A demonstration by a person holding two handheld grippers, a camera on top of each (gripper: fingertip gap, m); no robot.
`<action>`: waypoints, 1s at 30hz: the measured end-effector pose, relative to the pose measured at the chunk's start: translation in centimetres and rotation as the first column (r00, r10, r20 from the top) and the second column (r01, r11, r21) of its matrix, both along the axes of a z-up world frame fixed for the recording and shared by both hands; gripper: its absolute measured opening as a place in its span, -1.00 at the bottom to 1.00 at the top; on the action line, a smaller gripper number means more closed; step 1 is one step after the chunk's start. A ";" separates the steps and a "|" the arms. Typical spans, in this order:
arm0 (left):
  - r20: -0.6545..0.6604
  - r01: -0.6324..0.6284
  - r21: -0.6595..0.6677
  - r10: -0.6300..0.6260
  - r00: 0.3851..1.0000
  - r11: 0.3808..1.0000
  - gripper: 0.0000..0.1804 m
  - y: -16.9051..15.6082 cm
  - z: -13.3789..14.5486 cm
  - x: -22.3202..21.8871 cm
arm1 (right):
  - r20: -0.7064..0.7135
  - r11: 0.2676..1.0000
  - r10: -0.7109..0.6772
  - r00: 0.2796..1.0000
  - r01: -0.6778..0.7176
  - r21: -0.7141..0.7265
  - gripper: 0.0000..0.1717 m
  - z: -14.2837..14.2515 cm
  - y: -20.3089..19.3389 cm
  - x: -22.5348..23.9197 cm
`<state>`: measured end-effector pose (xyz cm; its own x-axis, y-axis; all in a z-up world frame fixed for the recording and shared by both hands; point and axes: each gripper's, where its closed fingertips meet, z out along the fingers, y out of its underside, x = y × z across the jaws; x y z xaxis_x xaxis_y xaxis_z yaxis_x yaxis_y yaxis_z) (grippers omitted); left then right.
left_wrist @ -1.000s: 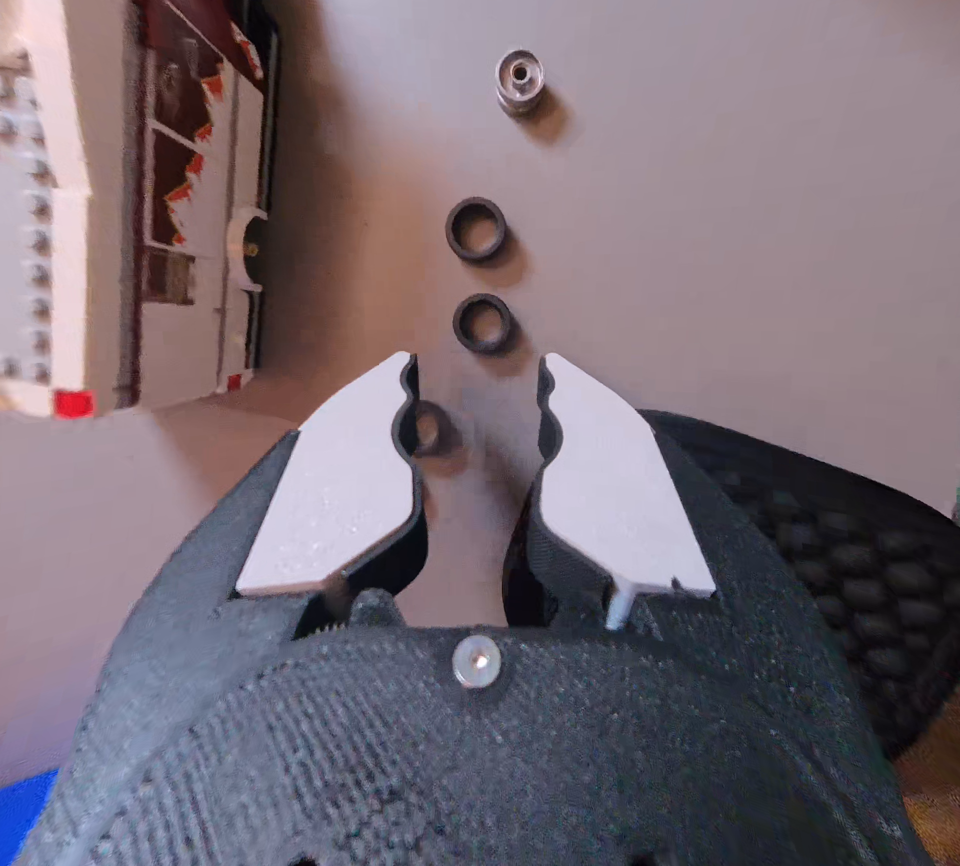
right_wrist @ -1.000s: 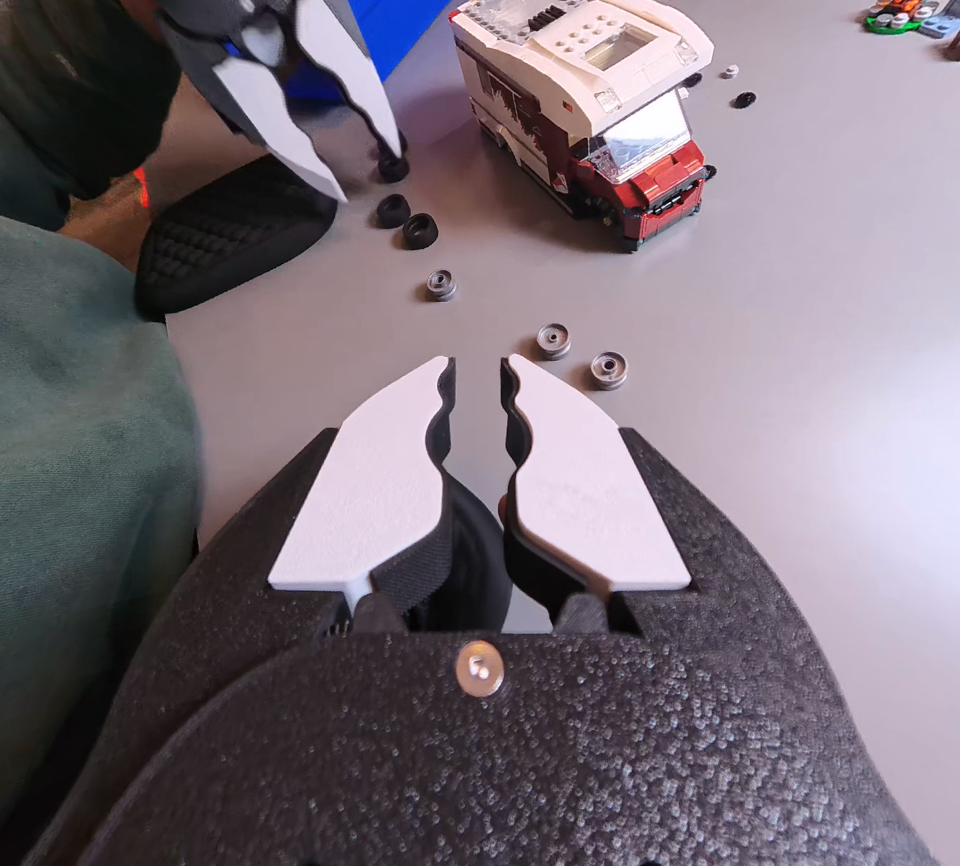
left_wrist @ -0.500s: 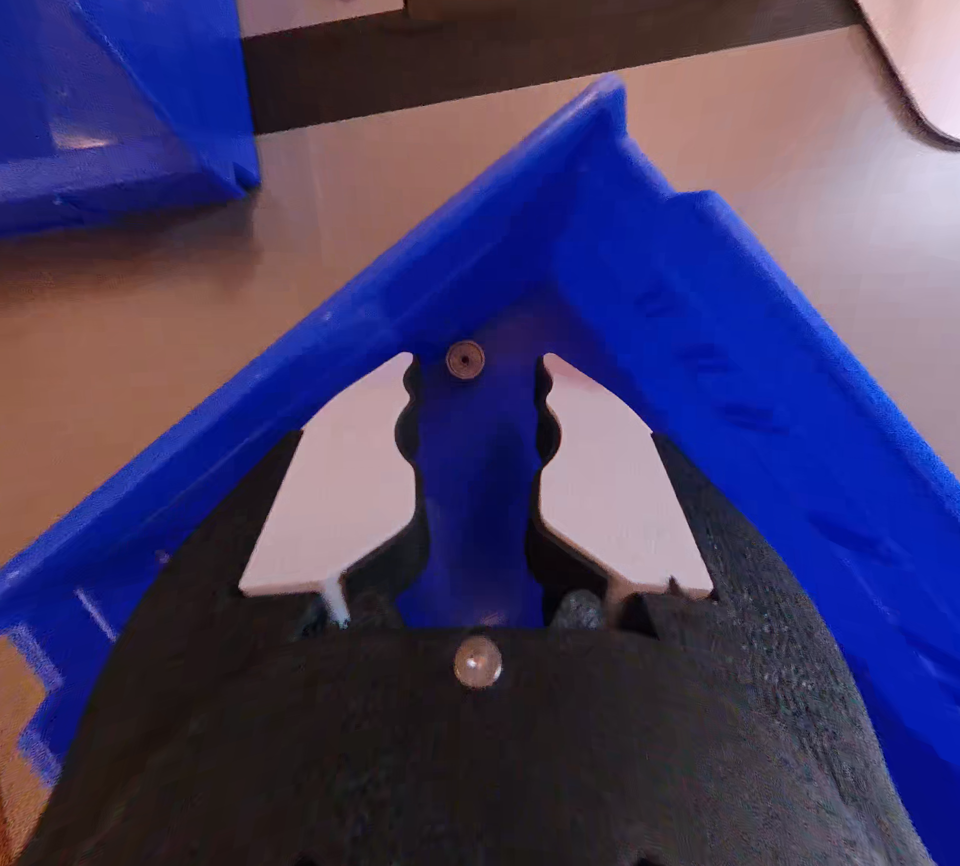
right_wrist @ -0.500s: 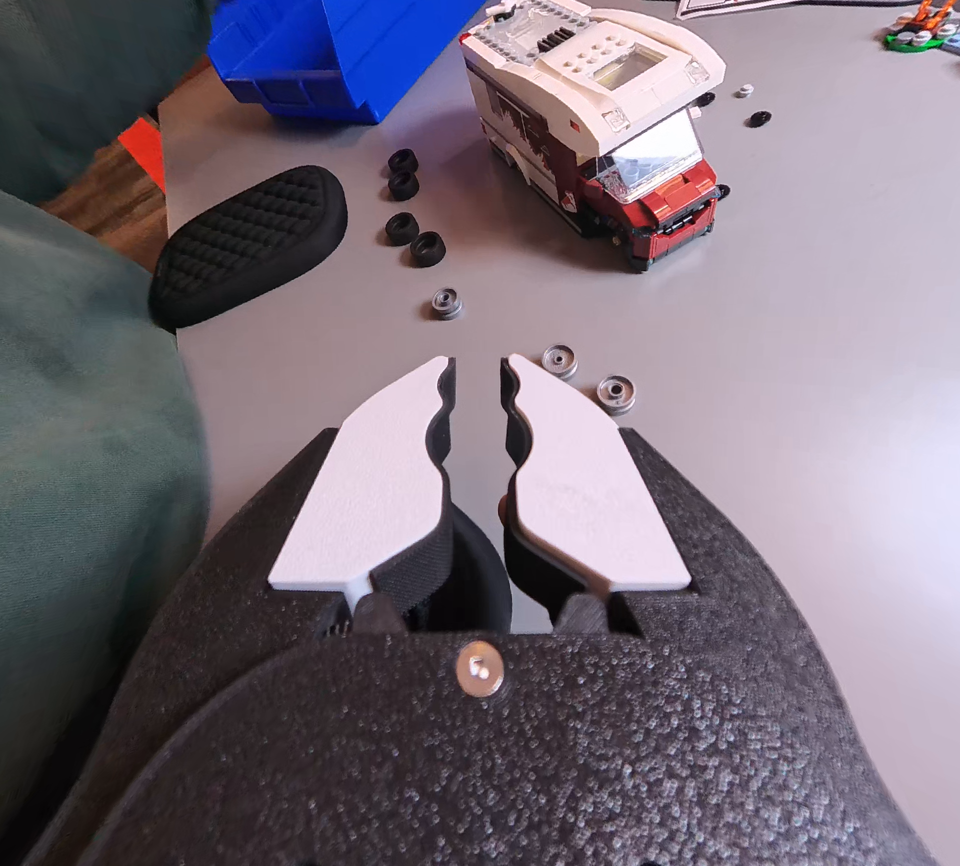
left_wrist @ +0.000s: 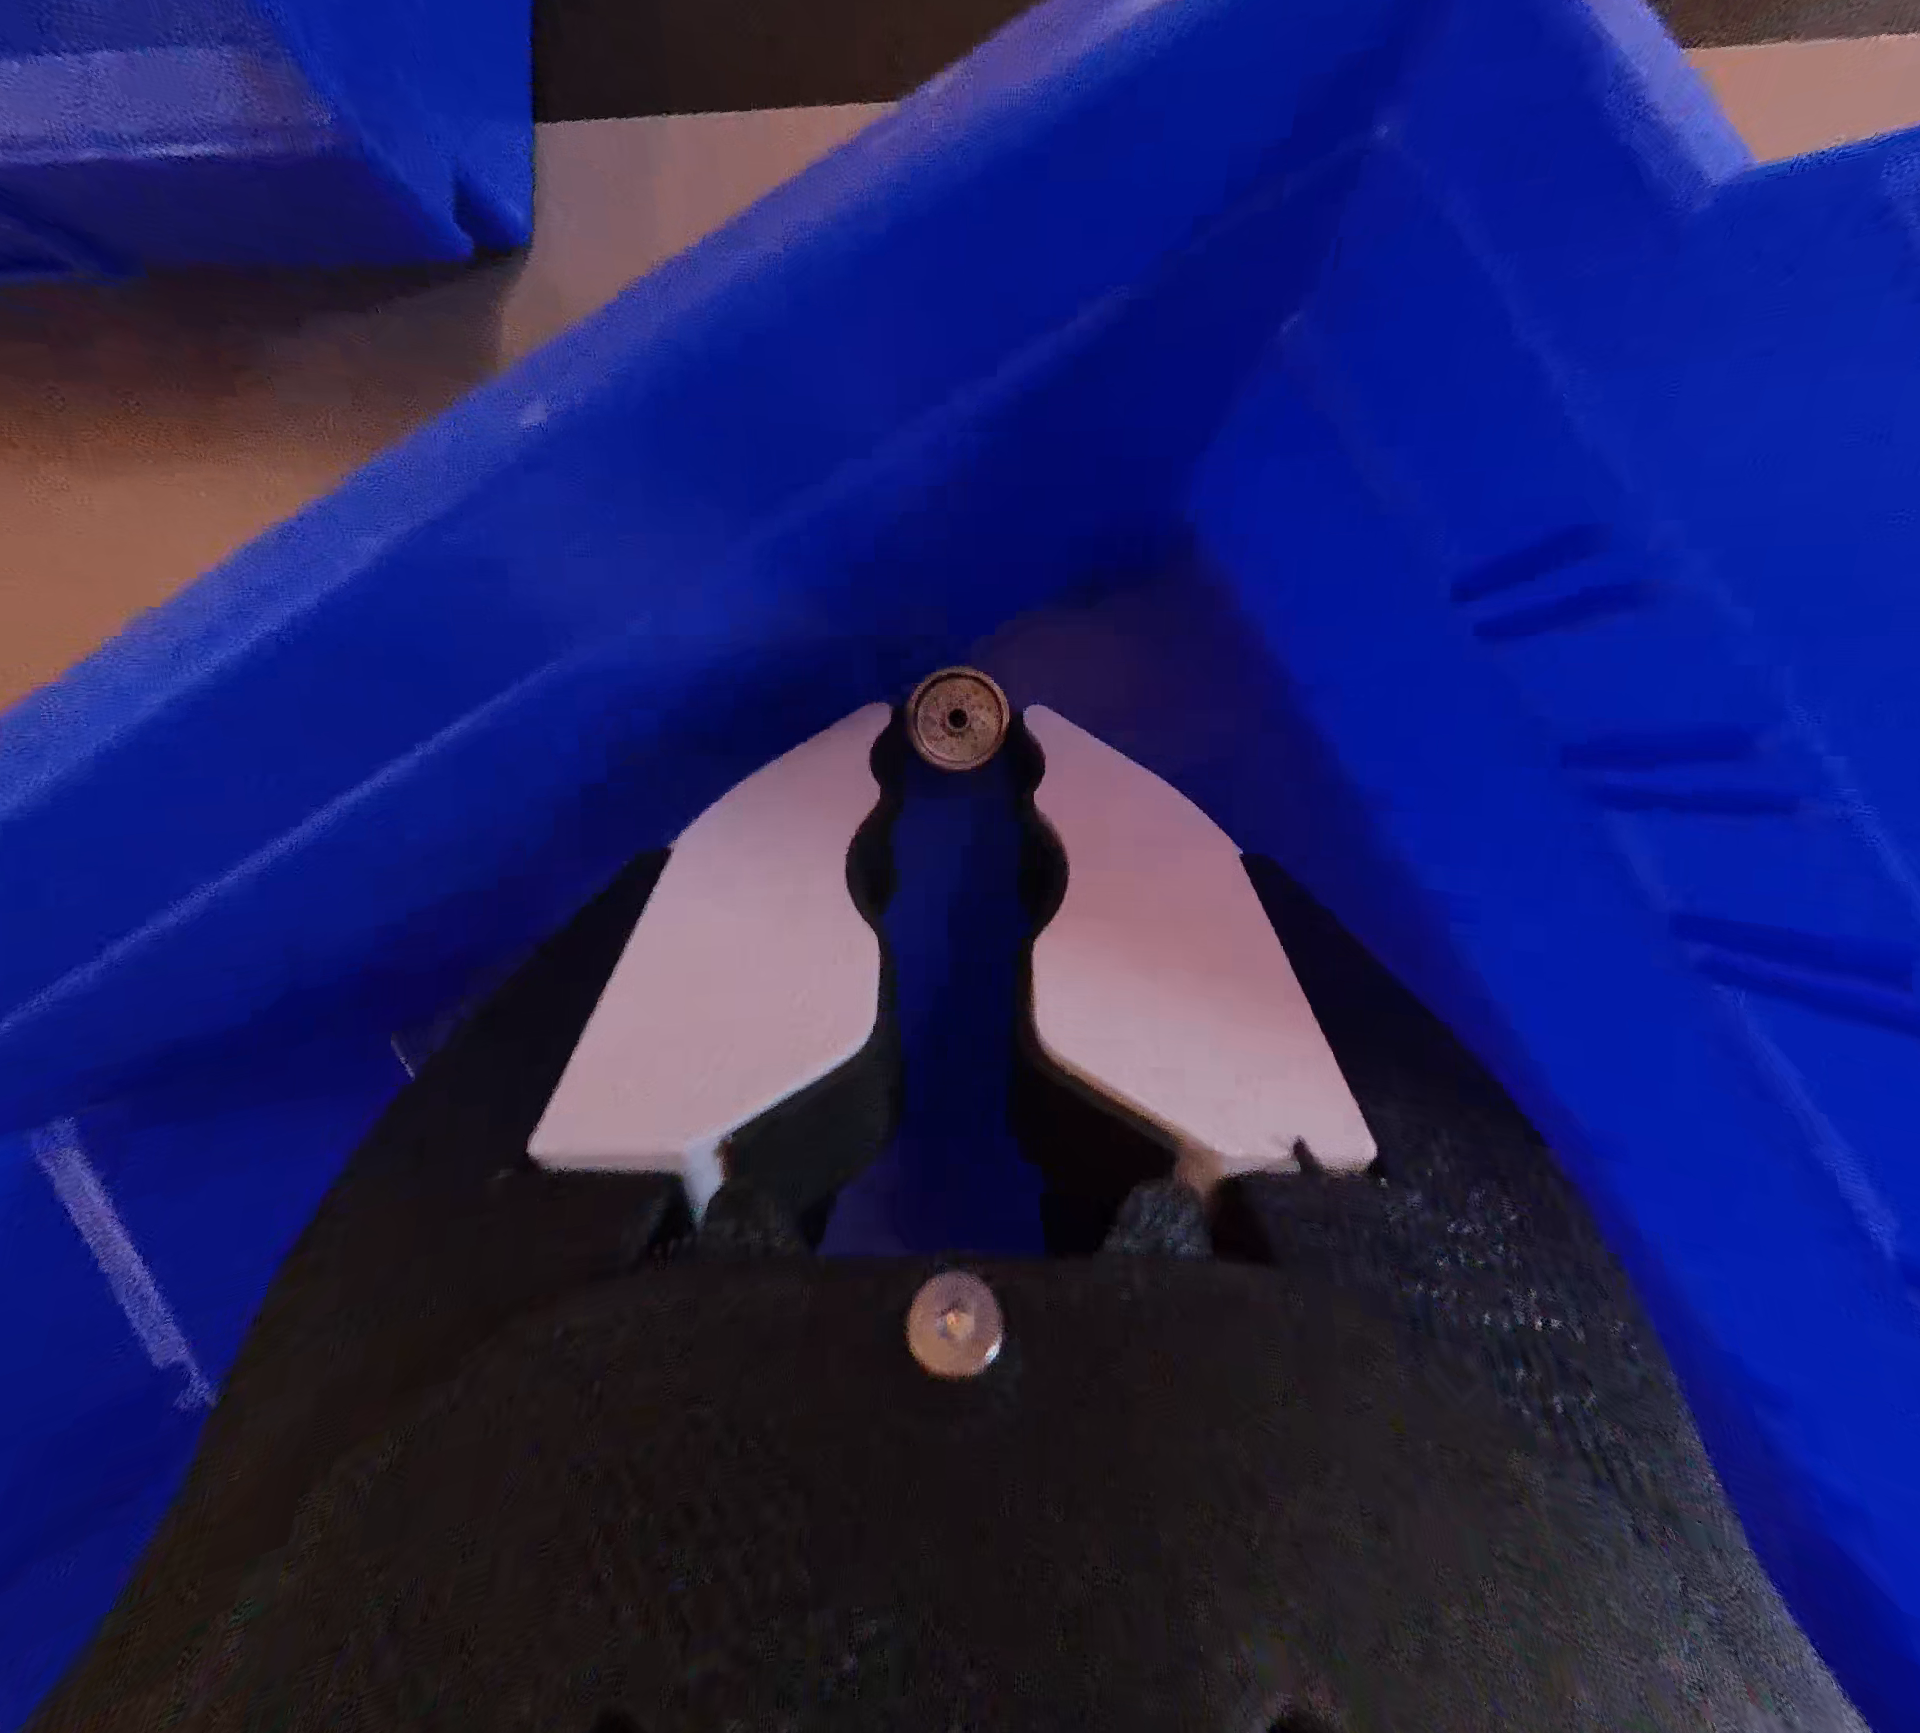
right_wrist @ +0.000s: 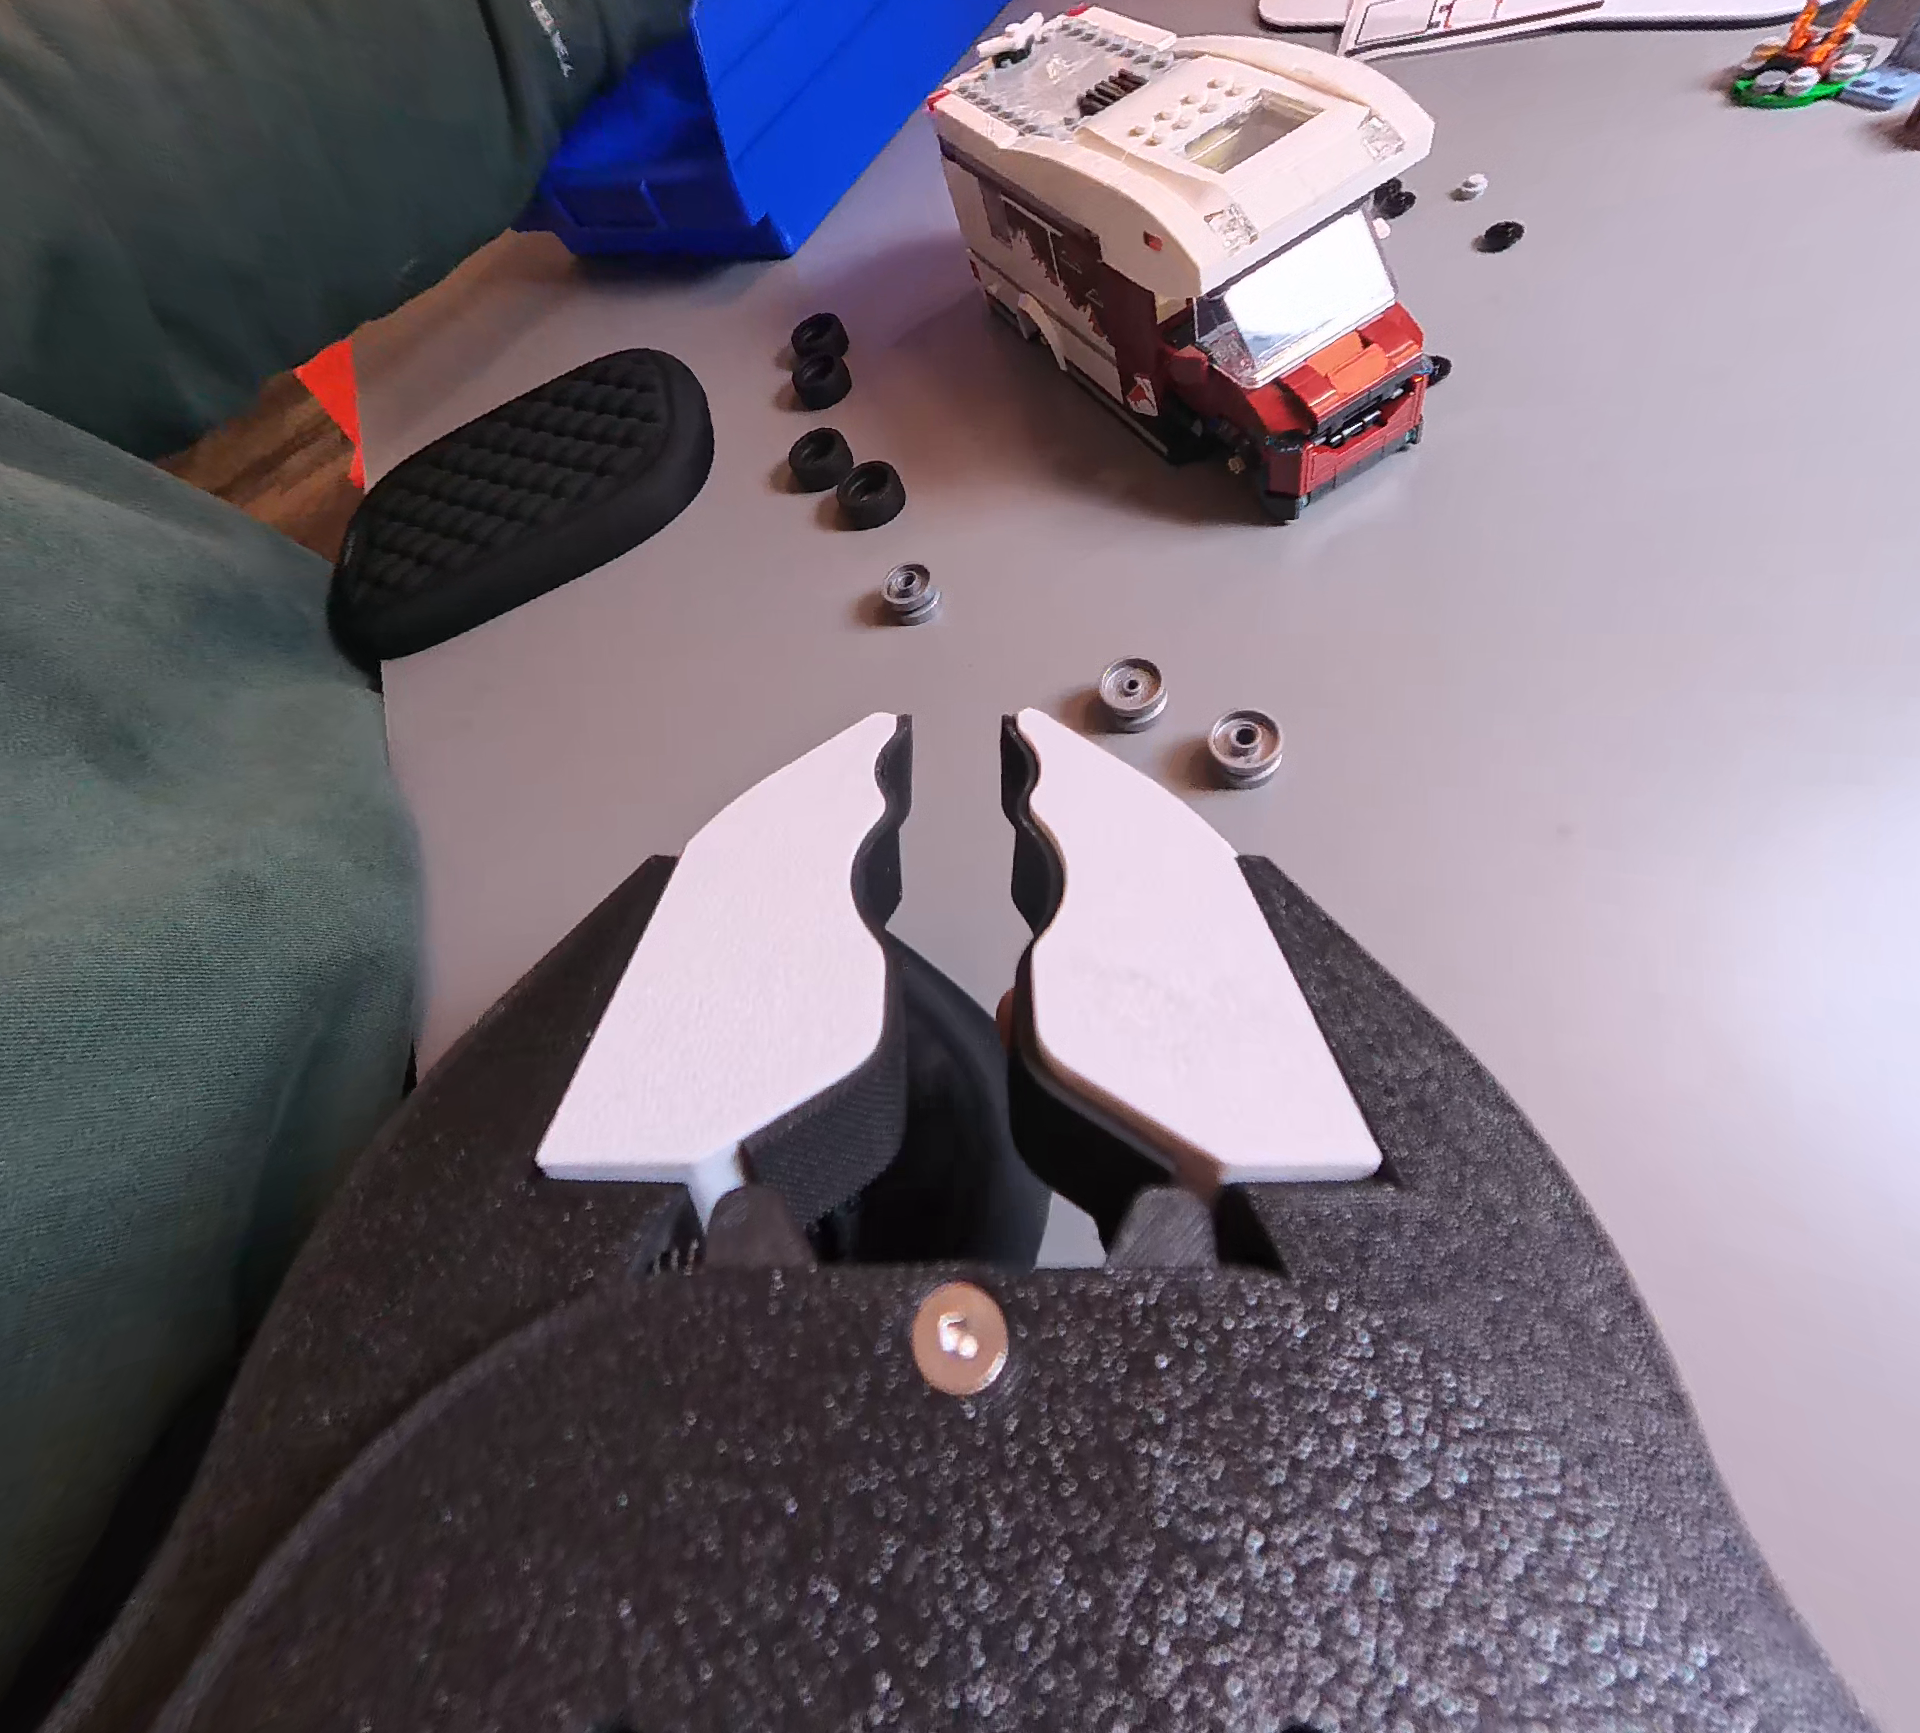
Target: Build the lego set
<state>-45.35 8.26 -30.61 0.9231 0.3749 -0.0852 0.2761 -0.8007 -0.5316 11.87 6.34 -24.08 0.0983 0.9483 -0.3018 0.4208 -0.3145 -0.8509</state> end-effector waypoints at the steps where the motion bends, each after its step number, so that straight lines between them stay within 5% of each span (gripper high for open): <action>1: 0.024 0.011 0.022 -0.012 1.000 1.000 -0.79 0.0 0.5 0.4 | -0.002 1.000 -0.002 1.000 0.002 0.003 -0.82 0.0 -0.1 0.1; 7: -0.015 0.265 0.290 -0.272 0.962 0.920 -0.79 -0.1 10.2 7.3 | -0.018 1.000 -0.027 0.999 0.027 0.001 -0.82 0.2 0.1 0.9; 10: -0.069 0.566 0.331 -0.579 0.812 0.755 -0.80 -1.8 13.3 18.5 | -0.021 0.999 -0.027 0.999 0.028 0.017 -0.82 0.3 0.1 0.7; 15: -0.007 0.888 0.188 -0.904 0.428 0.419 -0.80 -5.5 7.3 37.1 | -0.022 0.999 -0.013 1.000 0.013 0.030 -0.82 0.2 -0.3 0.0; 21: 0.062 0.981 0.034 -0.980 0.187 0.189 -0.79 -6.2 0.5 45.9 | -0.014 0.998 0.017 1.000 -0.016 0.068 -0.82 0.7 -1.5 -0.4; 25: 0.063 0.990 0.014 -0.988 0.139 0.141 -0.80 -6.6 -0.2 46.7 | -0.018 0.998 0.009 1.000 -0.008 0.056 -0.82 0.5 -1.6 -0.2; 27: 0.024 0.992 0.021 -0.992 0.127 0.127 -0.60 -6.7 0.5 46.4 | -0.021 0.999 0.006 1.000 -0.005 0.048 -0.82 0.3 -1.5 -0.2; 30: -0.098 0.974 0.097 -0.972 0.215 0.206 -0.47 -7.0 4.9 43.7 | -0.024 0.999 0.008 1.000 -0.007 0.049 -0.82 0.2 -1.6 -0.1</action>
<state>-1.63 1.23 -25.73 0.5699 -0.8099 -0.1384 -0.6809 -0.3713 -0.6313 11.76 4.77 -23.84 0.0848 0.9627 -0.2568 0.4021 -0.2689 -0.8752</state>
